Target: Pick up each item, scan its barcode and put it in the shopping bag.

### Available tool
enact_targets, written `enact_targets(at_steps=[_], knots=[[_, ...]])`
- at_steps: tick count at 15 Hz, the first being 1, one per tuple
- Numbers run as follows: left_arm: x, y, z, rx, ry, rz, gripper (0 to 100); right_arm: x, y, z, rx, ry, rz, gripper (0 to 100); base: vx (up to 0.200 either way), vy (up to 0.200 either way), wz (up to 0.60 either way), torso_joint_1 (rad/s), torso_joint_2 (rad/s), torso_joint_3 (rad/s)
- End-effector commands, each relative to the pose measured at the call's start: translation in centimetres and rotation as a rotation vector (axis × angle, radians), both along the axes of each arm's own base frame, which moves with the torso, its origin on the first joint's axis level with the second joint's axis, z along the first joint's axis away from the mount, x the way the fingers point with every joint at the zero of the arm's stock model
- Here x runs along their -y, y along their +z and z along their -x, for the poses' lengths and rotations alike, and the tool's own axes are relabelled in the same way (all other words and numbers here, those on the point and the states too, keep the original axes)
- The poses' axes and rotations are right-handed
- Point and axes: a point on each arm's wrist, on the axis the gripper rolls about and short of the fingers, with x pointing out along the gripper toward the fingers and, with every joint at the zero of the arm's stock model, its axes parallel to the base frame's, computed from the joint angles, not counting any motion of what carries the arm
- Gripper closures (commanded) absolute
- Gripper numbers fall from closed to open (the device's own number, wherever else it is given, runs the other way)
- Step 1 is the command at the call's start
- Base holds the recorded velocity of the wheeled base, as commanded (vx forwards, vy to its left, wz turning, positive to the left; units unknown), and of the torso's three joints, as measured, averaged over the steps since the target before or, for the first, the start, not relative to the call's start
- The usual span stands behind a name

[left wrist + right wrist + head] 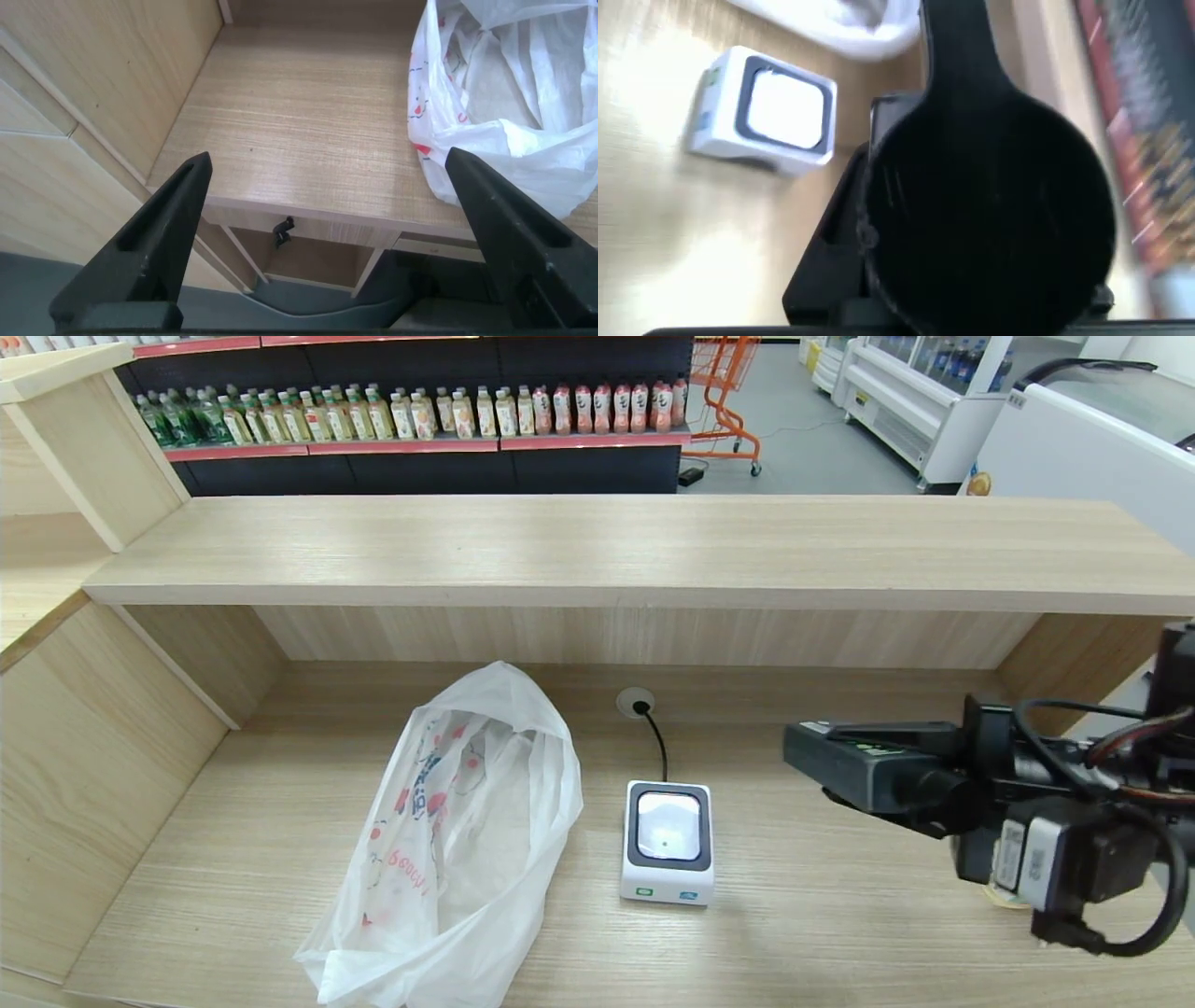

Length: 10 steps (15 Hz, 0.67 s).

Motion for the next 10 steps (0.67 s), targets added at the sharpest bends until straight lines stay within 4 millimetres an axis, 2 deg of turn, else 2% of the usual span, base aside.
enact_targets(at_steps=[1,2,3,5,6,7,8,10], knots=[[0.0,0.0,0.0,0.000,-0.001,0.000,0,3.0,0.8,1.8,-0.135,-0.181,-0.125,100,0.000,0.000,0.00,0.000,0.00,0.000],[0.0,0.0,0.0,0.000,-0.001,0.000,0,3.0,1.8,1.0,-0.425,-0.286,-0.361,100,0.000,0.000,0.00,0.000,0.00,0.000],[0.0,0.0,0.0,0.000,-0.001,0.000,0,2.5,2.2,0.2,-0.630,-0.379,-0.534,100,0.000,0.000,0.00,0.000,0.00,0.000],[0.0,0.0,0.0,-0.001,-0.001,0.000,0,-0.7,2.4,0.0,-1.060,-0.487,-0.883,100,0.000,0.000,0.00,0.000,0.00,0.000],[0.0,0.0,0.0,0.000,-0.001,0.000,0,-3.0,2.4,-0.1,-1.251,-0.519,-1.022,100,0.000,0.000,0.00,0.000,0.00,0.000],[0.0,0.0,0.0,0.000,-0.001,0.000,0,-3.7,2.2,-0.3,-1.304,-0.545,-1.067,100,0.000,0.000,0.00,0.000,0.00,0.000],[0.0,0.0,0.0,0.000,-0.001,0.000,0,-5.5,0.8,-1.5,-1.421,-0.628,-1.140,100,0.000,0.000,0.00,0.000,0.00,0.000],[0.0,0.0,0.0,0.000,-0.001,0.000,0,-6.6,-1.6,-3.1,-1.541,-0.725,-1.159,100,0.000,0.000,0.00,0.000,0.00,0.000]])
